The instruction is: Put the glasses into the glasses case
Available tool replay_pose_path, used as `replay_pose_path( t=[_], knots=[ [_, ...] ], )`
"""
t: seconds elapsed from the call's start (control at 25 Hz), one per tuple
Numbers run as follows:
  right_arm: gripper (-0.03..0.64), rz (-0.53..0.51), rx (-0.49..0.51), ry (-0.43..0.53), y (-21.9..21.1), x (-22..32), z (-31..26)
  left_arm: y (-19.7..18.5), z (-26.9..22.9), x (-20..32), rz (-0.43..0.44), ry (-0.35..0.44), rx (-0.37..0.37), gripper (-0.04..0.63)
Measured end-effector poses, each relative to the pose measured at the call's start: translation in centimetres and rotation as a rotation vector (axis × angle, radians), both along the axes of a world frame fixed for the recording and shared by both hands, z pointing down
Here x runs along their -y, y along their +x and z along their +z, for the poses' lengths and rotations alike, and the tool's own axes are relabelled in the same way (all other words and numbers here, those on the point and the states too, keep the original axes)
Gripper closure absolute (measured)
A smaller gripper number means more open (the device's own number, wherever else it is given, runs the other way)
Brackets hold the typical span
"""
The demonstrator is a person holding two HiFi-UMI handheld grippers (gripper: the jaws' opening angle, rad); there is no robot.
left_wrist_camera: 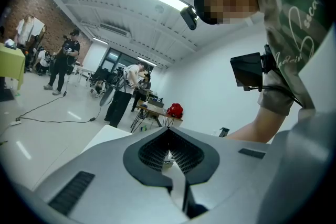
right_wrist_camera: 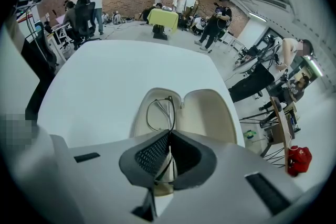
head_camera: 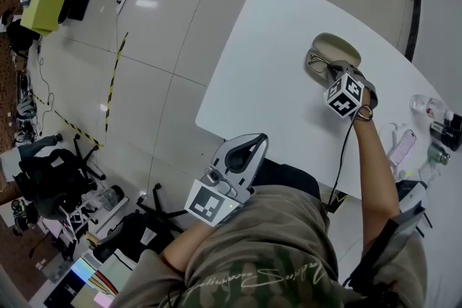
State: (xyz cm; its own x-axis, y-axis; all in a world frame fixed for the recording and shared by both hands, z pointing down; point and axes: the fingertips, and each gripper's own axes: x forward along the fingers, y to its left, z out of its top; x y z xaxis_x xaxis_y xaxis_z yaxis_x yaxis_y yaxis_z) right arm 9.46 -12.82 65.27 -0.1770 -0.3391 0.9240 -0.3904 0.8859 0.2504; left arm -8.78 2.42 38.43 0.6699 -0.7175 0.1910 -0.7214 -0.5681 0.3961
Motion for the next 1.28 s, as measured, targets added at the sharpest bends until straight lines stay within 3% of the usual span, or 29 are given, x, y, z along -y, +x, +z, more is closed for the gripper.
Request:
replay_pose_path(
  t=[0.56, 1.28],
  knots=[
    [0.595, 0.049, 0.079, 0.027, -1.1, 0.5, -0.8, -0.3, -0.1, 0.3, 0.014, 0.001, 0.001, 0.595],
    [0.594, 0.069, 0.081, 0.089, -0.6, 0.7, -2.2, 0.5, -0.6, -0.3, 0.037, 0.015, 0.000, 0.595]
  ],
)
